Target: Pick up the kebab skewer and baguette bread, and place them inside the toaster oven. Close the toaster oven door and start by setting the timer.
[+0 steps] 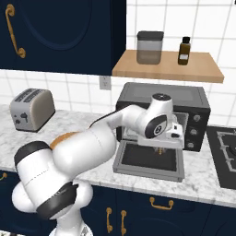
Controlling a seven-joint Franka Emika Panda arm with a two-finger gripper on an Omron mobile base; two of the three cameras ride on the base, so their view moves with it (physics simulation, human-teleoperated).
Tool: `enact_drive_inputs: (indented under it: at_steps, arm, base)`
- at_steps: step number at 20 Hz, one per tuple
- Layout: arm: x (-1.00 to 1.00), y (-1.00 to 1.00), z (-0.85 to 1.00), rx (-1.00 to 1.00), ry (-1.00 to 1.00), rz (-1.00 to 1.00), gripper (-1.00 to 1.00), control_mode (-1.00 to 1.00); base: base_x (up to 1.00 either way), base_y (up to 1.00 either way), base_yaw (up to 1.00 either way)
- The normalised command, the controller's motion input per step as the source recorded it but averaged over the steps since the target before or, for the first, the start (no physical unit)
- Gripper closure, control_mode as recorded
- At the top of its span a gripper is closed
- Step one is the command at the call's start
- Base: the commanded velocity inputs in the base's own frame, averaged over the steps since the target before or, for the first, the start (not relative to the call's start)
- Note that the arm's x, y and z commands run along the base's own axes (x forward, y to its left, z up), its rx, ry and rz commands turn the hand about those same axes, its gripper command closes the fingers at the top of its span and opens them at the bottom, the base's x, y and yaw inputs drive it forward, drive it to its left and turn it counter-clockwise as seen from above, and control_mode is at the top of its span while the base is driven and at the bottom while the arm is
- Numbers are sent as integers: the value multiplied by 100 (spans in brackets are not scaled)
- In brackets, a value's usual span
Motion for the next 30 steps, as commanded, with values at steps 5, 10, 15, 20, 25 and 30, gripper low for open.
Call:
enact_drive_inputs:
  at_steps: [5,10,15,20,25,30]
  arm:
    - [36,-15,-15,-4,-9,22,100,-100]
    - [49,-2,-11,-1,-3,16,100,-100]
    - [53,-15,-1,0,10,5,100,-100]
    - [36,-15,-1,0,11,4,100,-100]
    - [30,-6,-1,0,3,5,100,-100]
    - [11,0,-12,1,0,4,100,-100]
  base:
    - [0,0,0]
    - [0,0,0]
    - [0,0,0]
    - [0,0,0]
    - [0,0,0]
    - [0,0,0]
